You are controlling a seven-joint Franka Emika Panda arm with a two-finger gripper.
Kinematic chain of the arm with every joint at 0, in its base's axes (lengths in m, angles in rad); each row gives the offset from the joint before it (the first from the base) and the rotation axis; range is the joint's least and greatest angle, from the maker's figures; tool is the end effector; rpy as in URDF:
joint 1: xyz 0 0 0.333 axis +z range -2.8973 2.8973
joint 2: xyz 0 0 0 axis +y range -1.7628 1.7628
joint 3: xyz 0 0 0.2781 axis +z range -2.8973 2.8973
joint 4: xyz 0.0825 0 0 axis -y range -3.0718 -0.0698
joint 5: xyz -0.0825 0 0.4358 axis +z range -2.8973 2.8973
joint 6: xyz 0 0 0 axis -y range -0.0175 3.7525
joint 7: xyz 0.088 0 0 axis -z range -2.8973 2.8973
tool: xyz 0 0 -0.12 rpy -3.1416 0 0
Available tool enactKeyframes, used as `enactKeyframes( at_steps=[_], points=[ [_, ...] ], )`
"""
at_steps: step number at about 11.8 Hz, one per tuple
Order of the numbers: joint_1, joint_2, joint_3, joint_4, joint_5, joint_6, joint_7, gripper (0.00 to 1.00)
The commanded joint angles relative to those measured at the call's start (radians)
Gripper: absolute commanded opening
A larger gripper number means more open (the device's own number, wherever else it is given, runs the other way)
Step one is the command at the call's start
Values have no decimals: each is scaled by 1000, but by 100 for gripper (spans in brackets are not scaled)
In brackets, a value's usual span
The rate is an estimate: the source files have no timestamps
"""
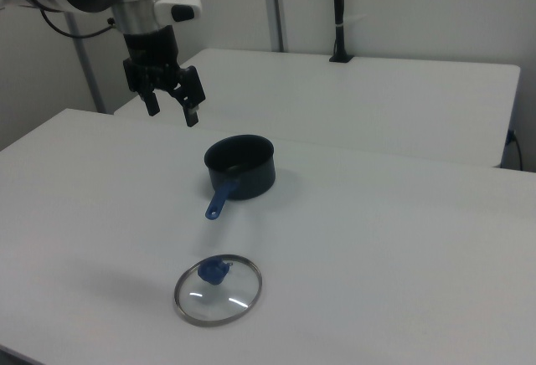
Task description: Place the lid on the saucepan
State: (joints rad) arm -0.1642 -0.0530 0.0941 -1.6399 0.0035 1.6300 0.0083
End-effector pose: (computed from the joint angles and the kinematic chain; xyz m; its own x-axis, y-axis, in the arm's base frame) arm 0.5965 -0.0404 0.5743 0.9960 -0.0784 0.0429 -0.0785 -0.9969 0.0011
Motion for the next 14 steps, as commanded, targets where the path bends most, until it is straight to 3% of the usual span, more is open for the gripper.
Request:
enactKeyframes(
  at_steps=[1,8,11,12,14],
  points=[
    [18,-1,-10,-5,-10,14,-10,100],
    [17,2,-16,-8,-10,16,-36,100],
    [2,-11,-20,-46,-23,-57,-415,100],
    [-6,-10,-20,-73,-33,-76,-436,100],
    [-8,-19,-16,-246,-138,57,-427,100]
  ],
)
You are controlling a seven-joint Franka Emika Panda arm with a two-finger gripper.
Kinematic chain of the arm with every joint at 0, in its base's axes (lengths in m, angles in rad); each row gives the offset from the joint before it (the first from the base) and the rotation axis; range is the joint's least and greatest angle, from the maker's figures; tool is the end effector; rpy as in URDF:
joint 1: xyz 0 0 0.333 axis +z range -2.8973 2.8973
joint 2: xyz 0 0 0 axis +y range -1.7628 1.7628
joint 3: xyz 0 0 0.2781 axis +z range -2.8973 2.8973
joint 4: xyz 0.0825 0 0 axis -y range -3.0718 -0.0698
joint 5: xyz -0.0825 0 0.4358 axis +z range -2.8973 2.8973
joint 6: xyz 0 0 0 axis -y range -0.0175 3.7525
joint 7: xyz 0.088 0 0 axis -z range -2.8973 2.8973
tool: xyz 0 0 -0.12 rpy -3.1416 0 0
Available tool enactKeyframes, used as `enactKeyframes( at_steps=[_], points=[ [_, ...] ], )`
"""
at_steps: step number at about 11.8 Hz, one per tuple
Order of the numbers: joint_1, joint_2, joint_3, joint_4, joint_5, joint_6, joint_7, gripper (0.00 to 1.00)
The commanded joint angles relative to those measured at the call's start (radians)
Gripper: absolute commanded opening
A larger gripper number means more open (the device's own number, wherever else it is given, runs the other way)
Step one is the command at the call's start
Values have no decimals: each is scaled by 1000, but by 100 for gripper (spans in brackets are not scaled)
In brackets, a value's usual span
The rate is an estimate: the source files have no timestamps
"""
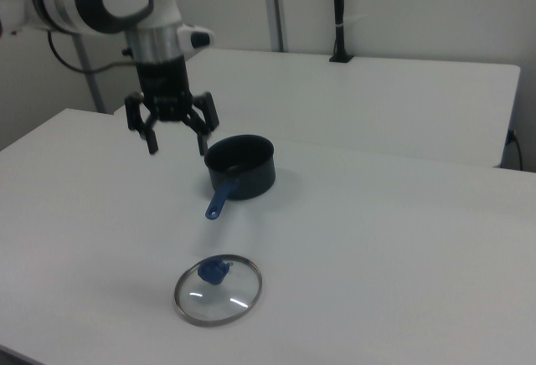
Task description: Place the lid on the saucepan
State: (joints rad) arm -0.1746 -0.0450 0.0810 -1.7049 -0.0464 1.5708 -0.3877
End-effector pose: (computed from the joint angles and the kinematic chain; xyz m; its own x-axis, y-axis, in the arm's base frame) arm 0.5853 -0.0599 0.5306 0.9518 0.2895 -0.1014 0.2922 -0.9563 0.0124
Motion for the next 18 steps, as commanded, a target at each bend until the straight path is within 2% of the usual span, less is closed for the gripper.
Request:
enactKeyframes(
  at_steps=[1,2,5,6,8,9,14,18],
  points=[
    [-12,-33,-4,-270,-96,215,-31,100],
    [-38,-30,-4,-324,-98,292,-31,100],
    [-87,-19,-6,-438,-110,397,-27,98],
    [-117,-16,-7,-468,-104,417,43,98],
    [-129,29,-10,-483,-95,475,284,98],
    [-129,48,-10,-484,-81,488,335,97],
    [-125,66,-10,-478,74,489,345,95],
    [-112,96,-9,-476,66,509,377,97]
  ],
)
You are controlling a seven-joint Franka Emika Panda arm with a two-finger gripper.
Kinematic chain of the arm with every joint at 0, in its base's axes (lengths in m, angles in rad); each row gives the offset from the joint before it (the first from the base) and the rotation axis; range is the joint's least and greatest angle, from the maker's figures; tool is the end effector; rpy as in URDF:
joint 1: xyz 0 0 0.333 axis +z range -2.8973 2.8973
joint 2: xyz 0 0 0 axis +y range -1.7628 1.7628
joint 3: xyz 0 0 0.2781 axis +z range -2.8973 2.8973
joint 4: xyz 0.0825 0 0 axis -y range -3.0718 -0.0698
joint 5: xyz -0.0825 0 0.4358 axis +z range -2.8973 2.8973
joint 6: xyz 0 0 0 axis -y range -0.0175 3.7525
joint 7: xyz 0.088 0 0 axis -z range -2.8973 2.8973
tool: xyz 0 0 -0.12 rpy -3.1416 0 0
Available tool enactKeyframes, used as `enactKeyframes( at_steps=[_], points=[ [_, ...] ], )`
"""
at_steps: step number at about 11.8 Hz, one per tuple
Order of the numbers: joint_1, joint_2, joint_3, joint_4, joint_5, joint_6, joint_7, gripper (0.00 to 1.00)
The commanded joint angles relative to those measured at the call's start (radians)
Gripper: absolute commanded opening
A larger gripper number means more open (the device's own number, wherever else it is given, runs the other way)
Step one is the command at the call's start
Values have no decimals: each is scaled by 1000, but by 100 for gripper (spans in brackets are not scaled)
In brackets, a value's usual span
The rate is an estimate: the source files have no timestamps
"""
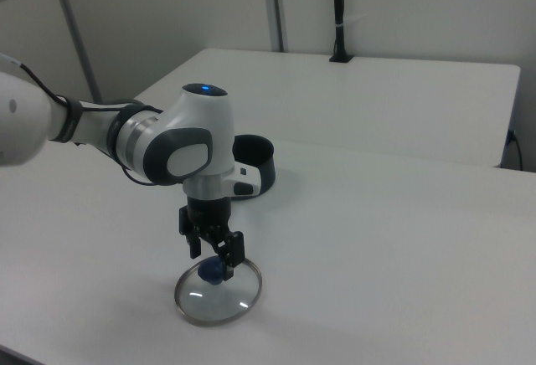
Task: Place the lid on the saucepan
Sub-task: 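Lower the gripper onto the glass lid and grasp its blue knob, then lift the glass lid by the knob off the table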
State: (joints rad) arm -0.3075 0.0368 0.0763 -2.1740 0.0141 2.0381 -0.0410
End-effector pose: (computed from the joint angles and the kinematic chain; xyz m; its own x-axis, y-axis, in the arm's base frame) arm 0.5430 -0.1267 0.2805 0.9665 -0.1915 -0.1711 -0.1979 -0.9800 -0.0211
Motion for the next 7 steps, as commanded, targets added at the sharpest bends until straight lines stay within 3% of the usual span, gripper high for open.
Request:
enactKeyframes(
  at_steps=[1,5,7],
  points=[
    [25,32,-4,5,7,42,36,97],
    [56,86,0,10,-25,100,115,97],
    [62,84,3,7,-42,87,115,90]
  ],
)
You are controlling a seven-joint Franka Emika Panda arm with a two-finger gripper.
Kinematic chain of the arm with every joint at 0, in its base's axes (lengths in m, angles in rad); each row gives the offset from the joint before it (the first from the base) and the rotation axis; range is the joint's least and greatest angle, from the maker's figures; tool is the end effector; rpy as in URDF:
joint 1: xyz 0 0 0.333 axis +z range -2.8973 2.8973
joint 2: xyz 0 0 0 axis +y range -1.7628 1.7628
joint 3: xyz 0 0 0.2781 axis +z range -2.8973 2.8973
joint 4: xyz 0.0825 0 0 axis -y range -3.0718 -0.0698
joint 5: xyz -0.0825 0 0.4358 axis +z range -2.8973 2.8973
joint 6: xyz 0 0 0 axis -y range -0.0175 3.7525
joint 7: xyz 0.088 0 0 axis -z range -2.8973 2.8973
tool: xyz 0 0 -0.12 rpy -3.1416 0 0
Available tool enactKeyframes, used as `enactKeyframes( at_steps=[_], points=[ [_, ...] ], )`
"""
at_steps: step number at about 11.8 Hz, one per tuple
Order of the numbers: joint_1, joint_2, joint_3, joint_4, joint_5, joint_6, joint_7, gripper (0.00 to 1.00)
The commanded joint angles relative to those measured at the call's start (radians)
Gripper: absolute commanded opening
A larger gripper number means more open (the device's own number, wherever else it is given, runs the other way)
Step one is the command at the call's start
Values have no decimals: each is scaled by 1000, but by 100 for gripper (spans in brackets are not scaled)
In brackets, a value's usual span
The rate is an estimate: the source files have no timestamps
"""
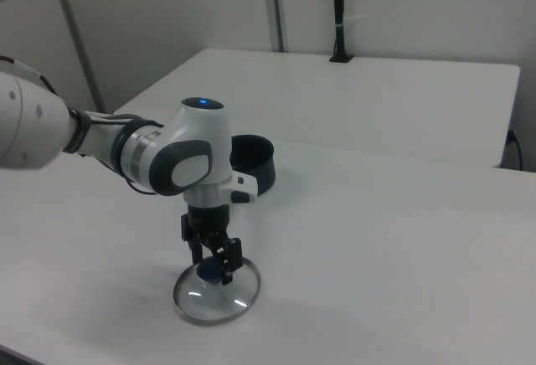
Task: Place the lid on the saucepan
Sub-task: 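Lift the glass lid by the knob off the table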
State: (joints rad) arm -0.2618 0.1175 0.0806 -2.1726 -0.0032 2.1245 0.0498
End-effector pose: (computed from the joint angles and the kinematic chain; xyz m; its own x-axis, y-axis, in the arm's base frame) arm 0.5546 -0.1012 0.2418 0.9606 -0.2239 -0.1646 -0.2268 -0.9739 0.0012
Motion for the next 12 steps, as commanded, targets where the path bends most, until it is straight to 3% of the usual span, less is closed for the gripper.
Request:
enactKeyframes(
  at_steps=[1,4,7,8,12],
  points=[
    [16,1,-1,8,-24,-29,24,76],
    [16,-25,1,22,-23,-101,24,48],
    [16,-64,11,40,-23,-136,12,46],
    [16,-67,11,92,-23,-177,12,46],
    [61,-10,13,460,-9,-324,69,46]
  ],
)
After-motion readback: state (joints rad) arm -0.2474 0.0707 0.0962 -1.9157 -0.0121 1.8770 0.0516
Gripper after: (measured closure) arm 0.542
